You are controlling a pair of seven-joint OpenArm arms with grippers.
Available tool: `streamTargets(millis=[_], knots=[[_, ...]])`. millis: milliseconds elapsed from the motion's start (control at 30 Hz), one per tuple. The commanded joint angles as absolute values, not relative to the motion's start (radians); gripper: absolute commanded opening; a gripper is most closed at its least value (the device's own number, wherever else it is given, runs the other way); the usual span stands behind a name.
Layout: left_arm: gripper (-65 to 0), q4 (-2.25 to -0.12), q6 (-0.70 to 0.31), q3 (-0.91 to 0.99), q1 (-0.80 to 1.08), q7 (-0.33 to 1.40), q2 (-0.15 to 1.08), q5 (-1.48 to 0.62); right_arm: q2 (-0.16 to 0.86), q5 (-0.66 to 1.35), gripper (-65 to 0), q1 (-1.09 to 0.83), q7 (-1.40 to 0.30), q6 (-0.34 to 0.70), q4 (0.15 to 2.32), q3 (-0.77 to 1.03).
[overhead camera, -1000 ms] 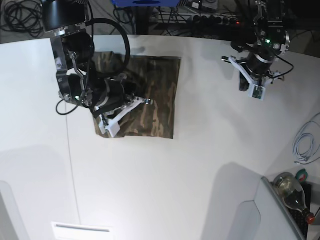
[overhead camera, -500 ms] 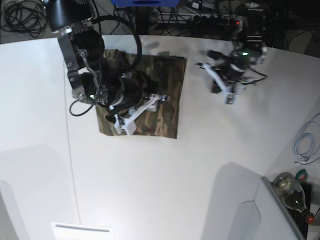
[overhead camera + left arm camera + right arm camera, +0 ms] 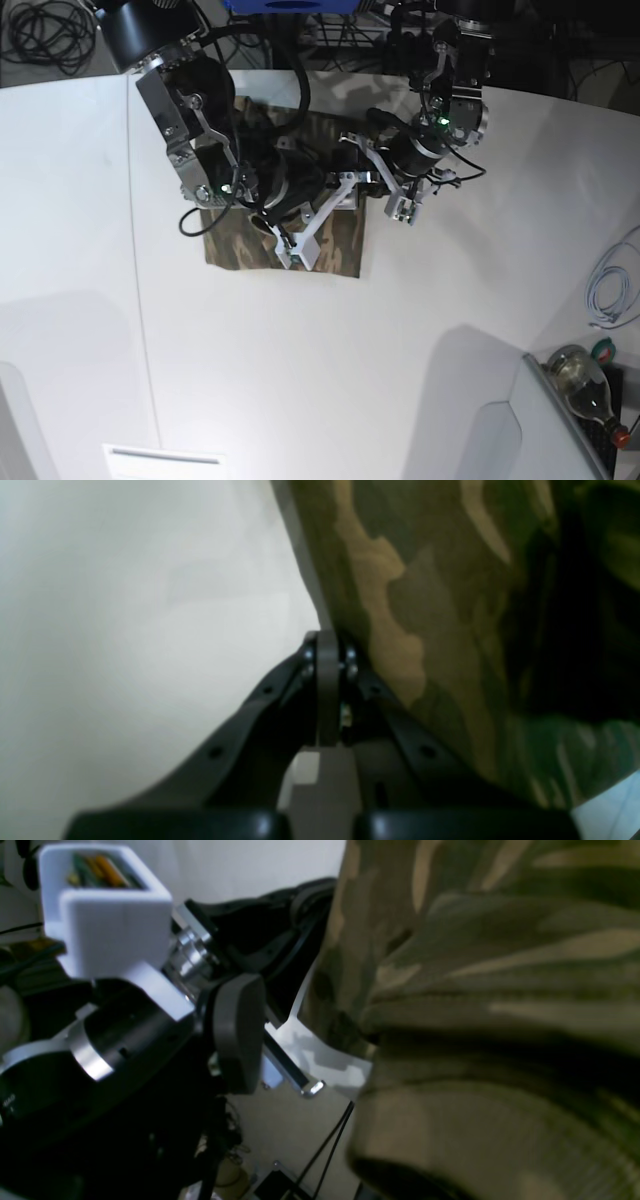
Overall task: Layout the t-shirt on the table in an organized manner, then fold the t-shirt properly
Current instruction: 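Press and tuck the folded shirt edges with the right gripper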
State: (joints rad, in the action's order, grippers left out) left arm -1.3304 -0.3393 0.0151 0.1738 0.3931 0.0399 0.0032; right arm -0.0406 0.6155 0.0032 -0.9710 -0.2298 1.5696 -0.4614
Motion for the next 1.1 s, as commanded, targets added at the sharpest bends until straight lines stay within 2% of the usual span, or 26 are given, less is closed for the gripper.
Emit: streamTargets(millis=[0, 200, 433, 600, 800, 933, 1067], knots=[[-65.0, -1.356, -0.34, 0.018, 0.173, 0.386, 0.044, 0.001, -0.065, 0.633, -29.7, 0.022, -0.964, -0.232, 1.586, -0.467], [-65.0, -1.434, -0.341, 0.018, 0.217, 0.39, 0.084, 0.001, -0.091, 0.633, -29.7, 0.064, -0.964, -0.232, 1.581, -0.47], [-65.0, -1.437, -0.341, 0.016, 0.222, 0.392, 0.074, 0.001, -0.116, 0.633, -29.7, 0.094, -0.964, -0.232, 1.511, -0.47], [-65.0, -1.442, -0.341, 0.015, 0.222, 0.392, 0.073, 0.001, -0.119, 0.634, -29.7, 0.096, -0.966, -0.232, 1.567, -0.561], [-65.0, -1.446, -0.341, 0.03, 0.242, 0.389, 0.082, 0.001, -0.119, 0.633, -29.9, 0.124, -0.964, -0.234, 1.538, -0.59], [-65.0, -1.498, -0.341, 0.03, 0.269, 0.39, 0.116, -0.001, -0.116, 0.633, -29.7, 0.133, -0.964, -0.302, 1.541, -0.611], [-65.0, -1.554, -0.34, 0.056, 0.294, 0.392, 0.143, 0.001, -0.116, 0.633, -29.7, 0.142, -0.966, -0.305, 1.564, -0.611]])
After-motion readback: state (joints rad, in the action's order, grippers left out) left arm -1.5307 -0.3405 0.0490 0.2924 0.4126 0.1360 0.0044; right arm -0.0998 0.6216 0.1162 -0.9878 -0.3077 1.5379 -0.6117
